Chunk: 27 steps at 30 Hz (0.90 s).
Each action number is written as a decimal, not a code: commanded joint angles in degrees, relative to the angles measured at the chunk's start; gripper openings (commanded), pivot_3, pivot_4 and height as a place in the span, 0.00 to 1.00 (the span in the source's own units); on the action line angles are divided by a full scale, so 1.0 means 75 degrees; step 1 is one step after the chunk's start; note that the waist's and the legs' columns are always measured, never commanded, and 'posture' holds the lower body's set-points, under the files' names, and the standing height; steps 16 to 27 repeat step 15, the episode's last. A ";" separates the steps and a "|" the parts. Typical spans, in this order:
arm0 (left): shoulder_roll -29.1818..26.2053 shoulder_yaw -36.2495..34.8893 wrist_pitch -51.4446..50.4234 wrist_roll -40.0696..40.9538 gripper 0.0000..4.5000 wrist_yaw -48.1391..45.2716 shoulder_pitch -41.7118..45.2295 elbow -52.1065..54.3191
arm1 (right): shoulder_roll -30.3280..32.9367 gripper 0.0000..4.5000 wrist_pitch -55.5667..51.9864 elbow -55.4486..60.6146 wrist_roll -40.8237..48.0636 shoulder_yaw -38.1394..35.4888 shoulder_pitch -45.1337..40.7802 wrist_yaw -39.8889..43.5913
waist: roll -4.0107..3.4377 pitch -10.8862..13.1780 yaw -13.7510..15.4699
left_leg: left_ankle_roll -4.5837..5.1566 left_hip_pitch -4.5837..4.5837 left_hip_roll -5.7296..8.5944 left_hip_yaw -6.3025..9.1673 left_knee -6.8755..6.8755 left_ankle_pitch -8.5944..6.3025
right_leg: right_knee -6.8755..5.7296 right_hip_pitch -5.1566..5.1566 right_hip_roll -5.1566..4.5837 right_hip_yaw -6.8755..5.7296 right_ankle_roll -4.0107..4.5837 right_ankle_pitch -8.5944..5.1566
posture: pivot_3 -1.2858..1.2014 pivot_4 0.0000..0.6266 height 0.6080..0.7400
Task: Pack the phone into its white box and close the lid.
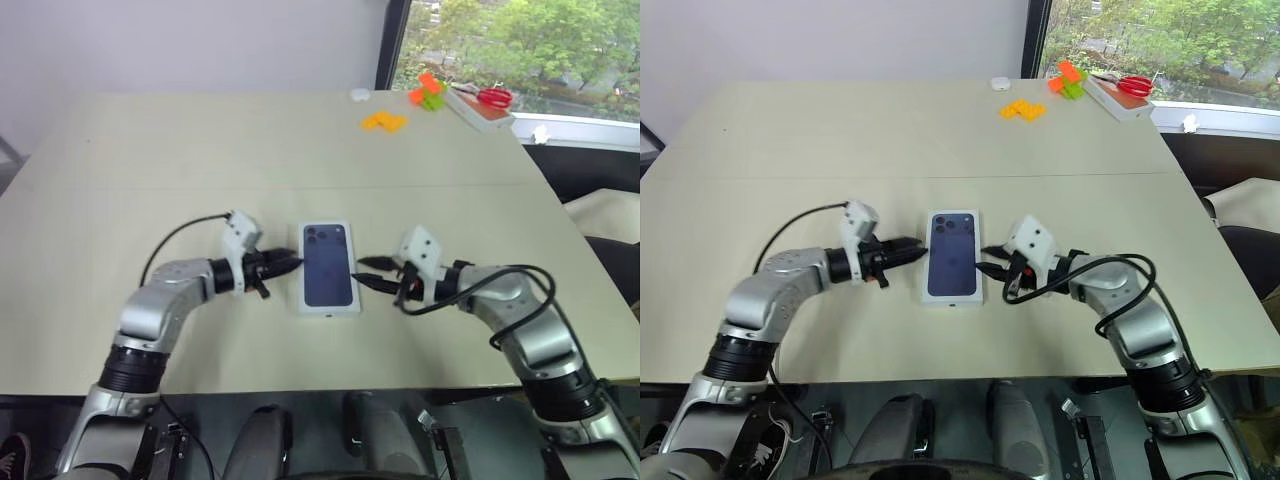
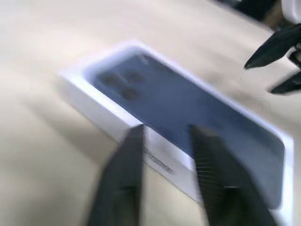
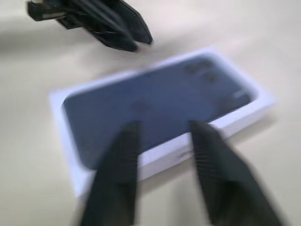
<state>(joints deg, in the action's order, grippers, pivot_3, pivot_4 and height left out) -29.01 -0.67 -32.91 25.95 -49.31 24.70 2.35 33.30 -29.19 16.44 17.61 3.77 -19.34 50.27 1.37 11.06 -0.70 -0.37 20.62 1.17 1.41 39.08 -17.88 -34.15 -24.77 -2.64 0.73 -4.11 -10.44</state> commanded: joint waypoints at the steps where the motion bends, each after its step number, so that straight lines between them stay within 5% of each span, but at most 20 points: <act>1: -0.0403 -0.0377 0.0313 0.0056 0.85 -0.0313 0.0176 -0.0037 | 0.0236 0.87 0.0253 -0.0059 0.0239 -0.0411 -0.0154 0.0182 | -0.0001 0.0000 0.0000 | 0.0000 0.0000 0.0002 -0.0001 -0.0003 0.0000 | 0.0000 0.0000 -0.0001 0.0000 0.0005 0.0002 | 0.52 0.24 1.00; 3: -0.0596 -0.0503 0.0412 0.0096 0.98 -0.0471 0.0197 -0.0201 | 0.0348 0.99 0.0298 -0.0198 0.0259 -0.0507 -0.0192 0.0216 | -0.0001 0.0000 -0.0003 | 0.0003 0.0001 0.0004 -0.0002 -0.0004 -0.0002 | 0.0003 0.0000 -0.0003 0.0001 0.0017 0.0009 | 0.52 0.24 1.00; 15: -0.2048 -0.1303 0.0816 0.0145 0.98 -0.1648 -0.0710 -0.0895 | 0.1336 0.99 0.1208 -0.0869 0.0345 -0.1295 0.0322 0.0997 | -0.0004 0.0002 0.0009 | 0.0005 0.0092 0.0004 -0.0001 0.0001 -0.0003 | 0.0001 -0.0081 -0.0006 -0.0001 -0.0005 0.0026 | 0.52 0.24 1.00; 27: -0.2048 -0.1303 0.0816 0.0145 0.98 -0.1648 -0.0710 -0.0895 | 0.1336 0.99 0.1208 -0.0869 0.0345 -0.1295 0.0322 0.0997 | -0.0004 0.0002 0.0009 | 0.0005 0.0092 0.0004 -0.0001 0.0001 -0.0003 | 0.0001 -0.0081 -0.0006 -0.0001 -0.0005 0.0026 | 0.52 0.24 1.00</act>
